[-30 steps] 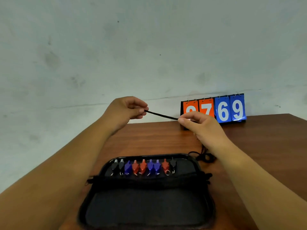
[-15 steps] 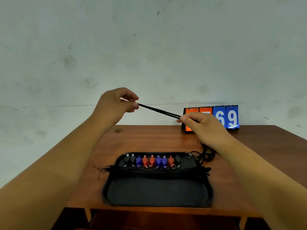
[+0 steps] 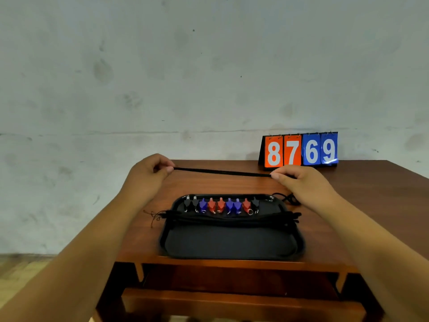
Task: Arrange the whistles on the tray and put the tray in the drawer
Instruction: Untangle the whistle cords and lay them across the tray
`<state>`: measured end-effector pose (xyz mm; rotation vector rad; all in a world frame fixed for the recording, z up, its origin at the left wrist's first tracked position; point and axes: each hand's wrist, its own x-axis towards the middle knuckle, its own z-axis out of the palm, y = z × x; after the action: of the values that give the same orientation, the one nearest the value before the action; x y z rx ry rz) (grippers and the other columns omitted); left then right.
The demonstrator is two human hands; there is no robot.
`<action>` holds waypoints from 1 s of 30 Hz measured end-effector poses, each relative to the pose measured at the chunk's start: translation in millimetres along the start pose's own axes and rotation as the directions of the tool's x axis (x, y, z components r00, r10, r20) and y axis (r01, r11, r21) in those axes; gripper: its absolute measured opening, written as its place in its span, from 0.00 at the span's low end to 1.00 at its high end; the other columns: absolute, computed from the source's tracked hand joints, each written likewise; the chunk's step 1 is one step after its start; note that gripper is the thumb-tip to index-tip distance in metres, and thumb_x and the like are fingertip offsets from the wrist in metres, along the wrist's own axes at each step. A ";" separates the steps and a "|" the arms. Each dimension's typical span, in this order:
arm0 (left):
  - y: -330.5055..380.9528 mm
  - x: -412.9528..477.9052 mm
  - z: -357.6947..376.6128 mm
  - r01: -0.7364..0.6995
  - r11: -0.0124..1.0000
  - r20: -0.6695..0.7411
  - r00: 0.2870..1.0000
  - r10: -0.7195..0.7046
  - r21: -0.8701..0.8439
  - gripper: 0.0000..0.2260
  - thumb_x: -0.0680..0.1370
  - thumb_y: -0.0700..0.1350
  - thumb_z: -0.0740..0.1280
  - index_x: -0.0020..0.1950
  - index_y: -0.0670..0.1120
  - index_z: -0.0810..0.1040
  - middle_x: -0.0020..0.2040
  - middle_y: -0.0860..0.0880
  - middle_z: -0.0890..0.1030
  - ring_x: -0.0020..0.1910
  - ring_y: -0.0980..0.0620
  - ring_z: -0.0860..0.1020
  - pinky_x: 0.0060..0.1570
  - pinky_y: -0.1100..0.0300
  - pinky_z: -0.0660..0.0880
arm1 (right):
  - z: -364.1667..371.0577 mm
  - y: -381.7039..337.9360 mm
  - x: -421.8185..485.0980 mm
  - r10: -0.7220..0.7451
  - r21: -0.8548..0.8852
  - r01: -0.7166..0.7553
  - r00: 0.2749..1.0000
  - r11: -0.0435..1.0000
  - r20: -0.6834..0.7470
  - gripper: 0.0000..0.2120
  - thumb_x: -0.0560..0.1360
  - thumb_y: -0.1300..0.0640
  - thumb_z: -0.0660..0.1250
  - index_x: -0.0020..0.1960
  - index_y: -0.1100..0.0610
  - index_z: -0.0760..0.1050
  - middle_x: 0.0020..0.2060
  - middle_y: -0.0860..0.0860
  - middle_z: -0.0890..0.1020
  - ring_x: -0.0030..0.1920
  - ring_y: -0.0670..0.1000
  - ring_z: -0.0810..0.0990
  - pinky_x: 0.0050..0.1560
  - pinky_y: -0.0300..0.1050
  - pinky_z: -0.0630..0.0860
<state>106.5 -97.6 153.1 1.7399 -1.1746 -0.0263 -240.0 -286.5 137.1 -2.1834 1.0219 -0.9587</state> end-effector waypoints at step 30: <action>-116.8 -44.1 38.9 0.278 0.922 -0.018 0.956 -0.294 -0.269 0.09 0.82 0.40 0.74 0.51 0.54 0.89 0.47 0.47 0.86 0.51 0.34 0.86 0.61 0.36 0.83 | 47.3 77.9 -43.8 -0.046 -0.177 0.014 0.983 0.984 -0.179 0.07 0.84 0.55 0.71 0.56 0.49 0.88 0.52 0.45 0.82 0.53 0.36 0.69 0.55 0.40 0.68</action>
<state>144.1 -89.9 28.0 1.6474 -0.8237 -0.2949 -256.0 -287.3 37.2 -2.2917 1.2019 -1.1384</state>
